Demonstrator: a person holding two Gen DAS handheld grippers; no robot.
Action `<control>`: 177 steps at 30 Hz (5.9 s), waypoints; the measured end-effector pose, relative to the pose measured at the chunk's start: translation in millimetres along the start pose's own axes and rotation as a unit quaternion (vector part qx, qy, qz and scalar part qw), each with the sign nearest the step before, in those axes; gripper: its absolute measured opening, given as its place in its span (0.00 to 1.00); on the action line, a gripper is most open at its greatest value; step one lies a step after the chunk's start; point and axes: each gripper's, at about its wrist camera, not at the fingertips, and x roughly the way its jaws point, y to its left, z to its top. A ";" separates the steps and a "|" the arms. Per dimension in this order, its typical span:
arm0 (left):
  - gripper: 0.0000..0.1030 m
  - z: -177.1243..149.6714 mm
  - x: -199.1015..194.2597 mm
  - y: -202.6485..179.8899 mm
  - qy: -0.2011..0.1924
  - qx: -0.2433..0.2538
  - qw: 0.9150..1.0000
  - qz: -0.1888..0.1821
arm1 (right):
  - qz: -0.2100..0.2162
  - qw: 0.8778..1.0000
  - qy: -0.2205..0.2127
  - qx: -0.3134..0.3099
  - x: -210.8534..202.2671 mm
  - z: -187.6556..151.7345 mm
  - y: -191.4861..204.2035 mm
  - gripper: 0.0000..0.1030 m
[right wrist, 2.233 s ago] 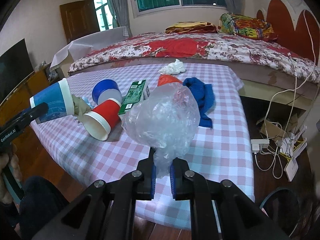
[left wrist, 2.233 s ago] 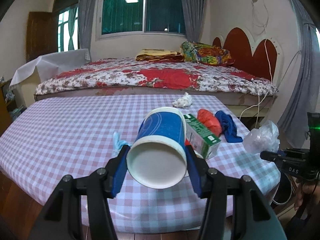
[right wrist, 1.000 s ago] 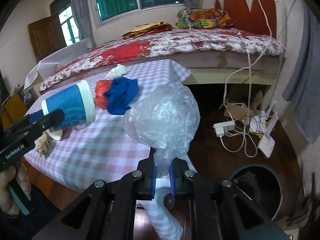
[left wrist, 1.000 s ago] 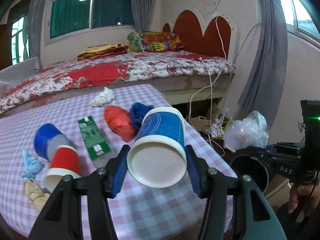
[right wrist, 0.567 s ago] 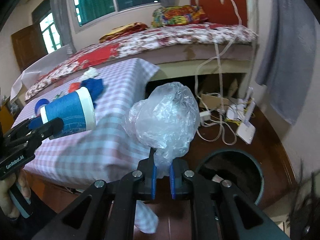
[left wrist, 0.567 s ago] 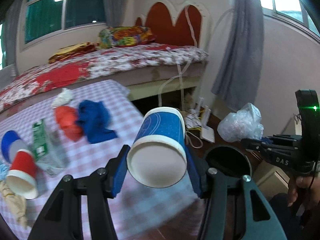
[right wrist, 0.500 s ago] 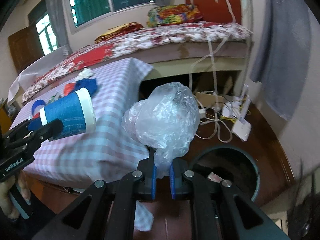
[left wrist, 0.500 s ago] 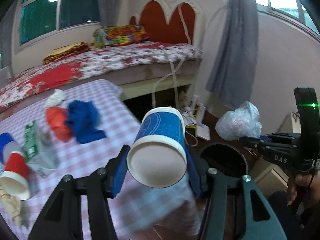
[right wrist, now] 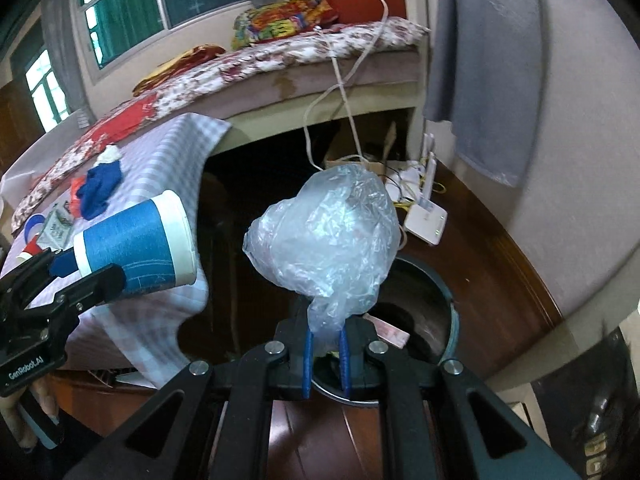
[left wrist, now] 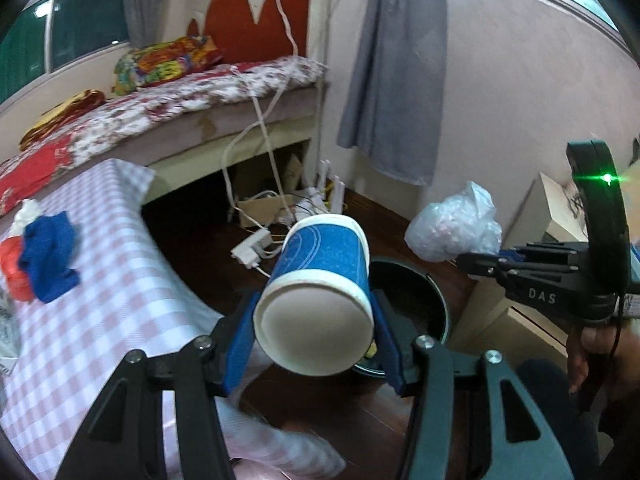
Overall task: Collect trash
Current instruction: 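Carry the blue cup and plastic bag over the black bin and release both, then move both open tools from the bin back toward the table, then grasp the beige cloth bundle with the left tool while the right tool grasps the green milk carton, then carry the cloth bundle and milk carton over the black bin and release both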
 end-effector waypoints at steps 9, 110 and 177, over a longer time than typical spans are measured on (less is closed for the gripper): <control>0.54 -6.7 41.3 -25.5 0.048 0.018 0.998 -0.032 | -0.017 0.999 0.043 0.024 32.6 -22.8 -38.1 0.11; 0.88 -154.1 -165.7 237.8 -0.054 -0.328 0.892 0.305 | 0.154 0.956 -0.010 -0.249 31.3 19.4 342.7 1.00; 0.20 -103.9 -190.5 236.4 -0.103 -0.266 0.922 0.263 | 0.197 0.958 -0.063 -0.201 2.7 49.7 316.4 0.40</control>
